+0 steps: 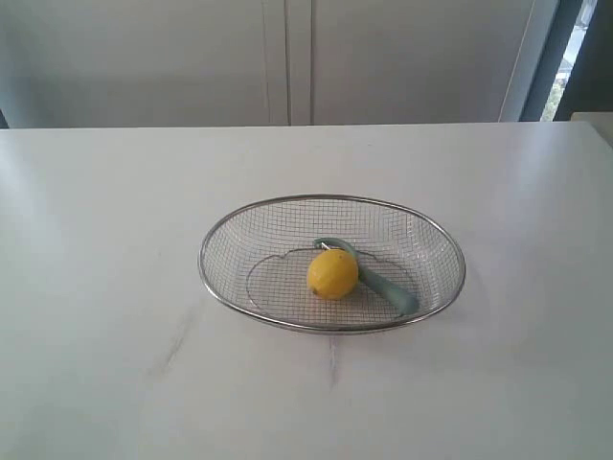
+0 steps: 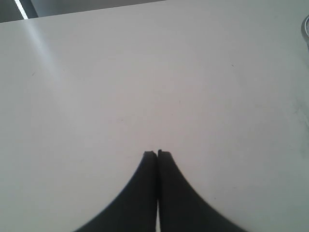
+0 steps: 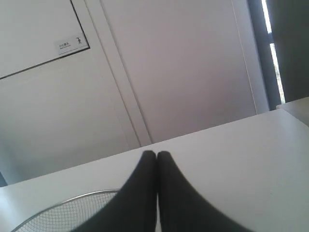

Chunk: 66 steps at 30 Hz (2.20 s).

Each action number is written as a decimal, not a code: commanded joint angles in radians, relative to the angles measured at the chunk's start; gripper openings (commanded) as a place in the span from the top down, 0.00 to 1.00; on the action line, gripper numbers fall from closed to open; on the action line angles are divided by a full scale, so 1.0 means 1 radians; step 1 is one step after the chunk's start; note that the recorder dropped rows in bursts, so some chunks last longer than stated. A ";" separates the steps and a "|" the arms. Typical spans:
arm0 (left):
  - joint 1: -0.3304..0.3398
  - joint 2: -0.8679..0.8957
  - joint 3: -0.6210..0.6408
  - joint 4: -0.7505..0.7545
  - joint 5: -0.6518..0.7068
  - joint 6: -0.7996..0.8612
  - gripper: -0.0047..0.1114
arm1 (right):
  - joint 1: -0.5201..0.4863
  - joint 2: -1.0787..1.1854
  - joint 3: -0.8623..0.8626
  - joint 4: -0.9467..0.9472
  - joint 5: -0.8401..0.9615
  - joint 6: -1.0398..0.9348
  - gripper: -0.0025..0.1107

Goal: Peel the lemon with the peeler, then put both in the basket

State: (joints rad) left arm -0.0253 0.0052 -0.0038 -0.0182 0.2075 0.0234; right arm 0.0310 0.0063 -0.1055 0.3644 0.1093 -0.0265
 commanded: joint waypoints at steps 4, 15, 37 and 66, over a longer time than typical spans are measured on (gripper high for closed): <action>0.004 -0.005 0.004 -0.001 -0.005 -0.001 0.96 | -0.003 -0.006 0.097 -0.018 -0.052 0.006 0.98; 0.004 -0.005 0.004 -0.001 -0.005 -0.001 0.96 | -0.003 -0.006 0.106 -0.295 0.204 0.006 0.98; 0.004 -0.005 0.004 -0.001 -0.005 -0.001 0.96 | 0.062 -0.006 0.106 -0.341 0.203 0.006 0.98; -0.014 -0.005 0.004 -0.001 -0.005 0.002 0.96 | 0.062 -0.006 0.106 -0.341 0.203 0.006 0.98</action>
State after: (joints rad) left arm -0.0349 0.0052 -0.0038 -0.0182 0.2057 0.0234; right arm 0.0897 0.0063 -0.0072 0.0283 0.3201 -0.0204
